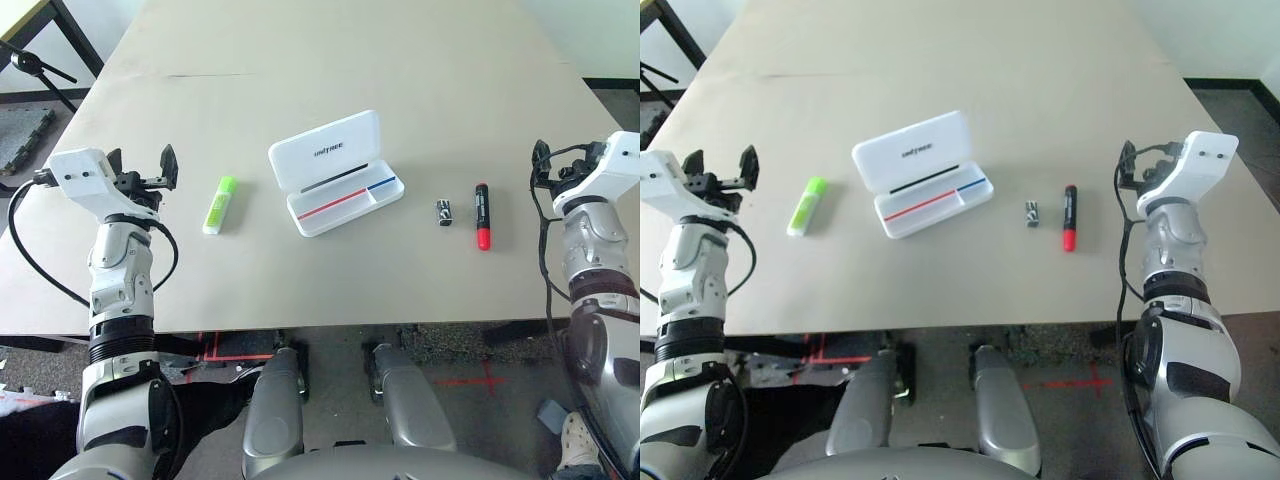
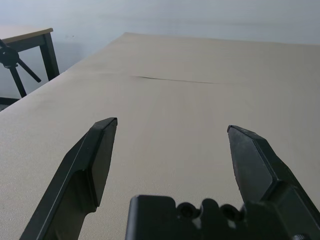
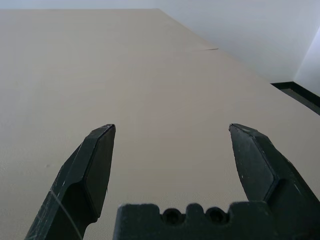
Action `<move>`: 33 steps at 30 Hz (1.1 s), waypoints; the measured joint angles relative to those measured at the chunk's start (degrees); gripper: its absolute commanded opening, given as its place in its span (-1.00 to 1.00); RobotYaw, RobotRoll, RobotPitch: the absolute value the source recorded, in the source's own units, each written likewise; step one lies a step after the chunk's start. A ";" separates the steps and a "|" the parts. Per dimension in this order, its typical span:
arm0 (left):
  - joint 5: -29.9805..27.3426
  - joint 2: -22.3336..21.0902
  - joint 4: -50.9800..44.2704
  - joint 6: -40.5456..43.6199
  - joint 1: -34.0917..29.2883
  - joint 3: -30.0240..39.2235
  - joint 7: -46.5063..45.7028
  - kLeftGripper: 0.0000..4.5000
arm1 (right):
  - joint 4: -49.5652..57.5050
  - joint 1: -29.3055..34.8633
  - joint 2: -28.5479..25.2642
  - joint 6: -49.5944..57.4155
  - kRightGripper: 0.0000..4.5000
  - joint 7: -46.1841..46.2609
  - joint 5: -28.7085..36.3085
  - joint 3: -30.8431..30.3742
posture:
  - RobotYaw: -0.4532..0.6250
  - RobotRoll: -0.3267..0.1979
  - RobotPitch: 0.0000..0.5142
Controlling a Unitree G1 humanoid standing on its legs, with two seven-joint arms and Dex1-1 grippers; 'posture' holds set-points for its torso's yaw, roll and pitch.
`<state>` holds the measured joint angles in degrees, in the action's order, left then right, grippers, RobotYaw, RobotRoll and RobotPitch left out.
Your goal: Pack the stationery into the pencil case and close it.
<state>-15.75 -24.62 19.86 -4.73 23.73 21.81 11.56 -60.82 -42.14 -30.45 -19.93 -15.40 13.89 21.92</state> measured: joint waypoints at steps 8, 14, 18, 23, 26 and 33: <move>-0.01 -0.01 0.00 0.00 -0.01 0.03 0.00 0.98 | -0.27 -1.69 0.46 0.00 1.00 -0.22 -0.01 -0.11 | -0.19 0.25 -0.18; -0.54 -0.08 -1.79 1.02 -0.19 0.02 0.77 0.98 | -0.13 -3.05 0.66 1.12 1.00 -4.83 -0.08 -1.48 | -0.23 0.25 -0.17; -1.27 -0.32 -5.49 3.66 -1.57 -0.26 2.70 0.98 | 2.64 -3.70 0.69 5.19 1.00 -11.18 0.02 -3.43 | -0.26 0.25 -0.19; -3.25 -0.74 -11.22 9.08 -2.93 -1.05 6.16 0.98 | 10.12 -3.59 -0.66 11.92 1.00 -20.36 0.80 -5.47 | -0.30 0.25 -0.18; -5.10 -1.52 -16.36 13.03 -3.85 -2.63 9.41 0.98 | 16.27 -2.76 -2.28 16.76 1.00 -26.88 1.87 -6.85 | -0.30 0.25 -0.18; -10.72 -3.76 -27.06 23.00 -5.06 -5.64 16.29 0.98 | 30.24 2.77 -5.04 29.14 1.00 -39.48 5.13 -10.60 | -0.29 0.25 -0.27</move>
<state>-26.47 -28.38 -7.20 18.27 18.68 16.18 27.85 -30.57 -39.37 -35.49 9.21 -54.89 19.02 11.32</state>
